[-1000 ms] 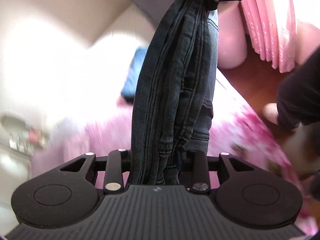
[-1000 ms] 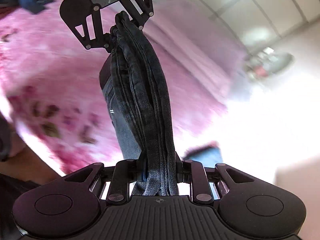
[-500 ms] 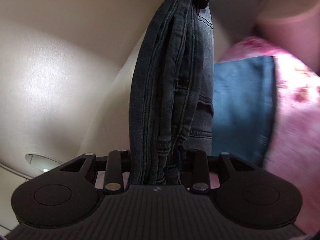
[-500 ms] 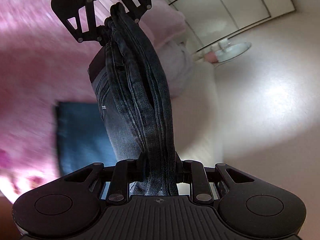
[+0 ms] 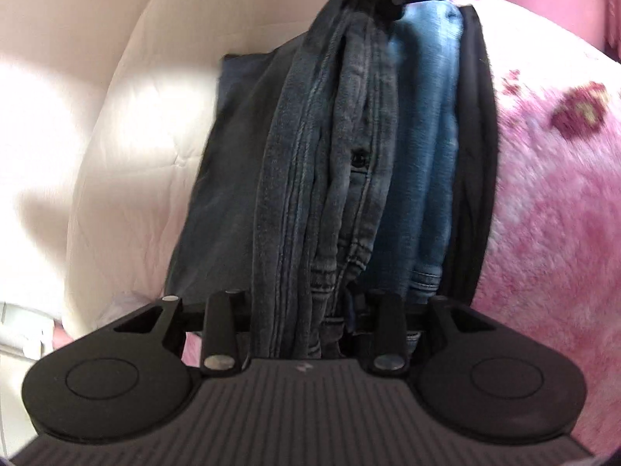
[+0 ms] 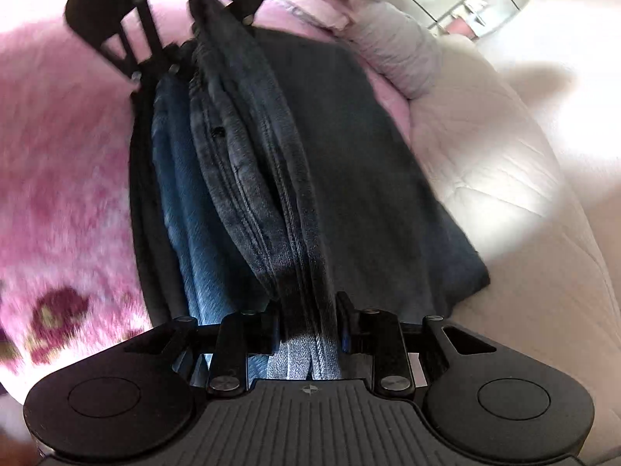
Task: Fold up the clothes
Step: 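Lift the jeans bundle with both grippers and carry it toward the headboard, then lower the jeans bundle onto the stack of folded jeans with both grippers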
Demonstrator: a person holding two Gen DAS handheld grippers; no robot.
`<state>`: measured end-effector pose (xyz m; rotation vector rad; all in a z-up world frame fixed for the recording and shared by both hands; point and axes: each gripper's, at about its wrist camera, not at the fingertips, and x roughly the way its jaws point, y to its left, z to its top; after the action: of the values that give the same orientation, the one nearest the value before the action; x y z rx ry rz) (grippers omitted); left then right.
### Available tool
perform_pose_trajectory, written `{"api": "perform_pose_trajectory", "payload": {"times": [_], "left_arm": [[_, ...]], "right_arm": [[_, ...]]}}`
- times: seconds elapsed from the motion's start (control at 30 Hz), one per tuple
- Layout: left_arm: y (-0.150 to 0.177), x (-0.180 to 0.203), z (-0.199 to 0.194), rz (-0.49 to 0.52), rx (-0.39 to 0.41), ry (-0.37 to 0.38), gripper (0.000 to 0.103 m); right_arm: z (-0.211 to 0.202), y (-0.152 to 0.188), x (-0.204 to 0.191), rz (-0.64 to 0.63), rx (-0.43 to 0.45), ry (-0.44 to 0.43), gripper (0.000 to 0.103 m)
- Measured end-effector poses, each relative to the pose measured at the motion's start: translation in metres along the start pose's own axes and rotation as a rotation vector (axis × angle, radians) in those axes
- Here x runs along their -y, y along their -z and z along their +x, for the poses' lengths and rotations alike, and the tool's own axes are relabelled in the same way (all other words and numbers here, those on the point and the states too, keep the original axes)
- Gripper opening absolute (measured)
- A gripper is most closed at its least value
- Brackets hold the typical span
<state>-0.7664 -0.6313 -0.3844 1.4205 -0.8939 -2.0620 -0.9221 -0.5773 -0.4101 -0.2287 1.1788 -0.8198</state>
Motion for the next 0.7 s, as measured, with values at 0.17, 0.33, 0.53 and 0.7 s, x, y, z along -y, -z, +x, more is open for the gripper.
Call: {"api": "perform_pose_trajectory", "payload": {"times": [0.17,0.33,0.53,0.7], "left_arm": [[0.024,-0.007,-0.013,0.015,0.000,0.033,0.033],[0.035,0.013,-0.017,0.058,-0.005,-0.001,0.034],[0.030,0.009,-0.041,0.028,-0.041,0.023,0.038],[0.009,-0.039,-0.067,-0.215,-0.050,0.076,0.037]], "right_arm": [[-0.023,-0.006,0.001,0.042,0.006,-0.015,0.025],[-0.009,-0.006,-0.019,-0.024,-0.015,0.017,0.027],[-0.035,-0.005,-0.020,0.010,-0.051,0.006,0.041],[-0.084,-0.012,0.005,0.270,-0.038,-0.097,0.041]]}}
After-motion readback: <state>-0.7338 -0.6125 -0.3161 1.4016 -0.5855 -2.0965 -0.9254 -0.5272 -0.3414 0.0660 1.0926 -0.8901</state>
